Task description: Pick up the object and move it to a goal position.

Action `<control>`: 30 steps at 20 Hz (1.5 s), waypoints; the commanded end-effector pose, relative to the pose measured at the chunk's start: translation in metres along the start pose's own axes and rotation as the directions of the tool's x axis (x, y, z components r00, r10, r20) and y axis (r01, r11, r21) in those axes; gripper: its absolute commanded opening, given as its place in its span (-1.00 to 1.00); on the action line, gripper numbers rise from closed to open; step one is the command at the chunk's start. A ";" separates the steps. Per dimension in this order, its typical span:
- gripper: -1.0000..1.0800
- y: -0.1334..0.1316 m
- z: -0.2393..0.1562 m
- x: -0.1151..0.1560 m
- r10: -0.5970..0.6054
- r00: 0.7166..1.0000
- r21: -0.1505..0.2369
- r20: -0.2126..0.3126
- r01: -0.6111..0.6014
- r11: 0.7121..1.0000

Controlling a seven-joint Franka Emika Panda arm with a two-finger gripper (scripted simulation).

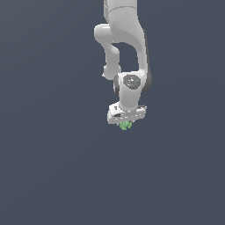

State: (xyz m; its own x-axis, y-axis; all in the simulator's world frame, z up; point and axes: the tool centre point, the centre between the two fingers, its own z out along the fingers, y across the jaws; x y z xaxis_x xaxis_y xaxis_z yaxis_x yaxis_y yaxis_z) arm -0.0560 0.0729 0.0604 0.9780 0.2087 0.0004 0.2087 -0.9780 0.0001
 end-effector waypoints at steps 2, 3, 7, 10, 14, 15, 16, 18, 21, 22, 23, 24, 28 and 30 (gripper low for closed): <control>-1.00 0.011 -0.019 -0.002 0.001 1.000 0.000 -0.001 -0.001 1.000; -1.00 0.014 -0.025 -0.003 0.001 1.000 0.000 -0.001 -0.001 1.000; -1.00 0.032 -0.057 -0.006 0.000 1.000 0.000 -0.001 0.000 1.000; -1.00 0.048 -0.086 -0.010 0.000 1.000 0.001 -0.001 0.000 1.000; -1.00 0.071 -0.129 -0.014 0.000 1.000 0.002 -0.001 0.000 1.000; -1.00 0.077 -0.140 -0.015 0.000 1.000 0.002 -0.001 0.000 1.000; -1.00 0.083 -0.151 -0.016 0.000 1.000 0.002 -0.001 0.000 1.000; -1.00 0.095 -0.172 -0.018 0.000 1.000 0.003 -0.001 0.000 1.000; -1.00 0.113 -0.204 -0.021 0.000 1.000 0.003 -0.001 0.000 1.000; -1.00 0.119 -0.214 -0.022 0.000 1.000 0.003 -0.001 0.000 1.000; -1.00 0.124 -0.224 -0.023 0.000 1.000 0.003 -0.001 0.000 1.000; -1.00 0.130 -0.234 -0.024 0.000 1.000 0.003 -0.001 0.000 1.000; -1.00 0.150 -0.270 -0.026 0.000 1.000 0.002 -0.001 0.000 1.000; -1.00 0.159 -0.284 -0.027 0.000 1.000 0.002 0.000 0.000 1.000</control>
State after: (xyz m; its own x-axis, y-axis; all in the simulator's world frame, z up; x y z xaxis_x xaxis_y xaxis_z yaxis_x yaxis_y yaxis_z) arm -0.0492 -0.0814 0.3330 0.9782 0.2078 0.0022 0.2078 -0.9782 -0.0011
